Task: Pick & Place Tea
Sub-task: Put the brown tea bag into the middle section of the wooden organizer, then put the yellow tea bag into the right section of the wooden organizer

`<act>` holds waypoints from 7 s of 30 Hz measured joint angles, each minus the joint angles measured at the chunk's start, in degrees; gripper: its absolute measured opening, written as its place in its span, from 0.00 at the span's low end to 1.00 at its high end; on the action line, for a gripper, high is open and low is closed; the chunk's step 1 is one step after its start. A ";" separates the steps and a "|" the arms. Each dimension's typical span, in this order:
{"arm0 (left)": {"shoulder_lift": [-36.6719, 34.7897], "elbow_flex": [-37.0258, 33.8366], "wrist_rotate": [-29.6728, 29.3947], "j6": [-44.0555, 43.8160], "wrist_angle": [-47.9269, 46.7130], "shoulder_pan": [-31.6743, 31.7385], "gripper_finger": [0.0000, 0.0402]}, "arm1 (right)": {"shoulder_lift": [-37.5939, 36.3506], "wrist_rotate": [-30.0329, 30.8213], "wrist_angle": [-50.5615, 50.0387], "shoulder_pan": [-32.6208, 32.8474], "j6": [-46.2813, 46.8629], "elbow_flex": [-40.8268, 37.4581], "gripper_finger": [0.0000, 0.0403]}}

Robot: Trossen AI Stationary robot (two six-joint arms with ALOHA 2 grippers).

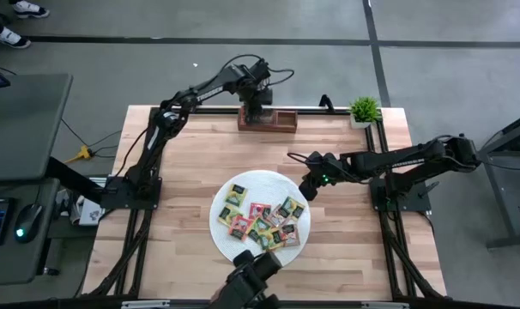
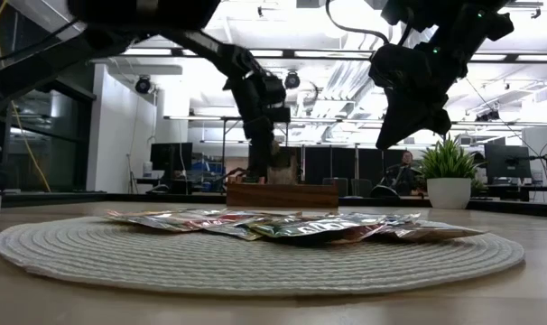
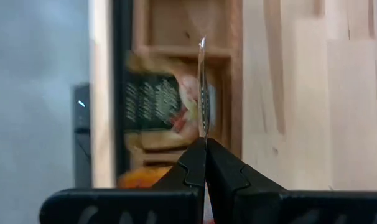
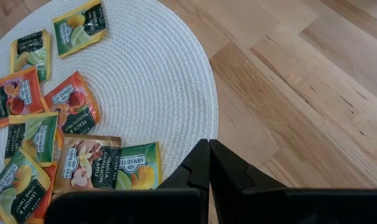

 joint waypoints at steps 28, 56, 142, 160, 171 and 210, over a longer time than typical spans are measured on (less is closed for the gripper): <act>0.99 1.81 -4.37 1.07 -2.16 -0.79 0.35 | 0.00 0.63 0.31 0.01 -0.59 0.00 0.00; -8.48 1.81 8.88 0.03 -10.86 -5.56 0.38 | -0.70 -4.38 10.34 0.09 2.19 -8.99 0.00; -61.20 -99.31 -16.45 -59.02 60.44 -46.53 0.21 | 18.75 -12.67 13.70 -3.80 -9.33 17.50 0.00; -55.58 -101.48 -19.15 -58.42 69.15 -46.53 0.00 | 24.70 -11.90 11.84 -4.26 -8.53 22.97 0.00; -48.01 -101.21 -18.77 -61.38 73.23 -46.53 0.00 | 24.70 -12.37 11.78 -4.26 -6.56 22.97 0.00; -43.38 -101.42 -19.85 -62.86 77.10 -46.56 0.00 | 41.83 -27.85 30.52 -7.10 16.61 22.95 0.54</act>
